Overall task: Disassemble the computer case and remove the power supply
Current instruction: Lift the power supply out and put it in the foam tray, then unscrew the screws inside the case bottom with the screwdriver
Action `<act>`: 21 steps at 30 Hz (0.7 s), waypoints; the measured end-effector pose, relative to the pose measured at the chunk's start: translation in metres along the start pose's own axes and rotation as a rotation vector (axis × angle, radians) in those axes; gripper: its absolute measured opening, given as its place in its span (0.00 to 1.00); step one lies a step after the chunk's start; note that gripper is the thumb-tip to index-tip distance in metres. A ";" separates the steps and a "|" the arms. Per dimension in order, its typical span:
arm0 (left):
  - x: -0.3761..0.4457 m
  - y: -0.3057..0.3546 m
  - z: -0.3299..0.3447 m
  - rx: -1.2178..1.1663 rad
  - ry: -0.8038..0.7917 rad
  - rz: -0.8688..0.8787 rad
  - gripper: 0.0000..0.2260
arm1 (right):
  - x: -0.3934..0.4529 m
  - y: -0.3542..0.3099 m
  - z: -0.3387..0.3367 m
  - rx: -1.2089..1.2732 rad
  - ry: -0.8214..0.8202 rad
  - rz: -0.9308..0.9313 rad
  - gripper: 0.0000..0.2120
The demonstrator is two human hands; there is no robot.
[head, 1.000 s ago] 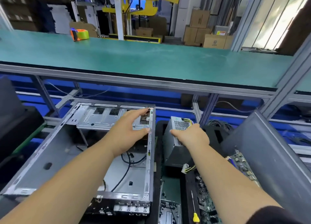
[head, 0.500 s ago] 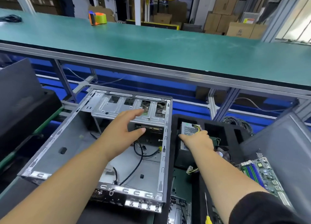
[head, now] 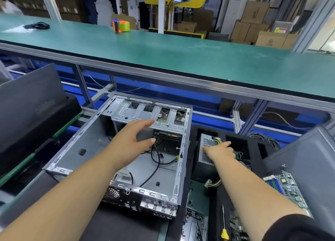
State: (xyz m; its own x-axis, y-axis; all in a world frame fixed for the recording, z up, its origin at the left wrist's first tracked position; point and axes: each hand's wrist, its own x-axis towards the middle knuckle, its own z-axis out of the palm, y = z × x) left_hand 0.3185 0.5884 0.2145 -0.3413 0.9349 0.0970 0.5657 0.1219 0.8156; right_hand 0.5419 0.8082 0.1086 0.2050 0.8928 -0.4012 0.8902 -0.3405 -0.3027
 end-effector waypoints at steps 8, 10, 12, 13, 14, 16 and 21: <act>-0.022 -0.024 -0.015 0.630 0.068 -0.428 0.30 | -0.068 -0.017 -0.021 0.253 0.114 -0.762 0.39; -0.029 -0.034 -0.012 0.781 0.013 -0.503 0.31 | -0.088 -0.024 -0.017 0.233 0.070 -0.952 0.36; -0.036 -0.044 -0.005 0.824 -0.001 -0.480 0.30 | -0.103 -0.029 -0.008 0.149 -0.004 -1.053 0.35; -0.038 -0.047 0.001 0.842 -0.003 -0.458 0.31 | -0.105 -0.029 -0.004 0.100 -0.051 -1.065 0.35; -0.042 -0.051 0.004 0.851 0.008 -0.427 0.31 | -0.109 -0.030 0.001 0.058 -0.083 -1.056 0.36; -0.047 -0.055 0.004 0.819 0.051 -0.348 0.33 | -0.117 -0.032 0.009 0.054 -0.087 -1.008 0.35; -0.048 -0.061 -0.006 0.766 0.038 -0.250 0.32 | -0.132 -0.035 0.015 0.074 -0.032 -0.923 0.35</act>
State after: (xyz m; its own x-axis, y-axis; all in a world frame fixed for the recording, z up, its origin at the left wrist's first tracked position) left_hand 0.2955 0.5342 0.1634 -0.5430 0.8397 -0.0058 0.8223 0.5331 0.1991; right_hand 0.4771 0.6981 0.1591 -0.5851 0.8110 0.0028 0.6664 0.4827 -0.5682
